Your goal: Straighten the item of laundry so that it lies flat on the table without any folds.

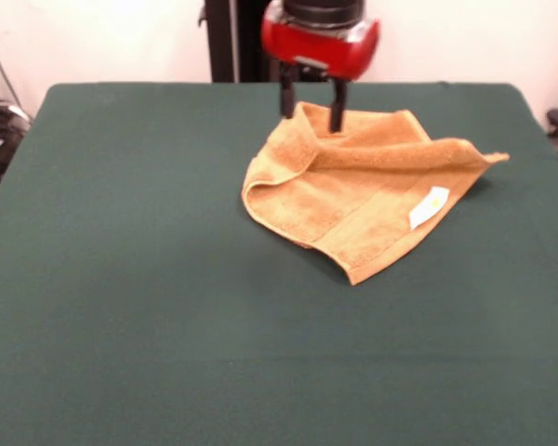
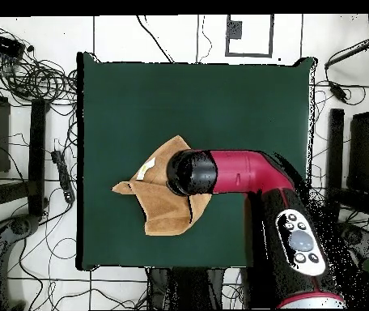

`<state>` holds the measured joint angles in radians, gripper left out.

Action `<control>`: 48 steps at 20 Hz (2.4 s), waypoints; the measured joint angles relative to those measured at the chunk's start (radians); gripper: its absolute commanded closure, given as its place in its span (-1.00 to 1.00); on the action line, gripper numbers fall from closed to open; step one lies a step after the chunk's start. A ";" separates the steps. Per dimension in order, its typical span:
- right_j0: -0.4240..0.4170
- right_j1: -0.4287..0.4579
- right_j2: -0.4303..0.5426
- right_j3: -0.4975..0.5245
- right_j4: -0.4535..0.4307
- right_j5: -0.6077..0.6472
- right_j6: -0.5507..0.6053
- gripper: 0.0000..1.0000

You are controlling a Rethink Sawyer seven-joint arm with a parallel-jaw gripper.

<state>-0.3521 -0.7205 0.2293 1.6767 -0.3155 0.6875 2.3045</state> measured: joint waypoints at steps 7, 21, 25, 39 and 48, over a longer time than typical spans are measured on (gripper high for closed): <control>0.005 0.079 -0.079 0.000 0.002 -0.097 0.000 -1.00; 0.120 0.232 -0.163 0.054 0.155 -0.317 0.000 -1.00; 0.112 0.231 -0.163 0.078 0.175 -0.317 0.000 -1.00; 0.108 0.119 -0.178 0.130 0.216 -0.251 0.000 -1.00; 0.109 0.193 -0.182 0.130 0.219 -0.258 0.000 -1.00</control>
<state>-0.2434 -0.5275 0.0473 1.8067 -0.0964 0.4297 2.3048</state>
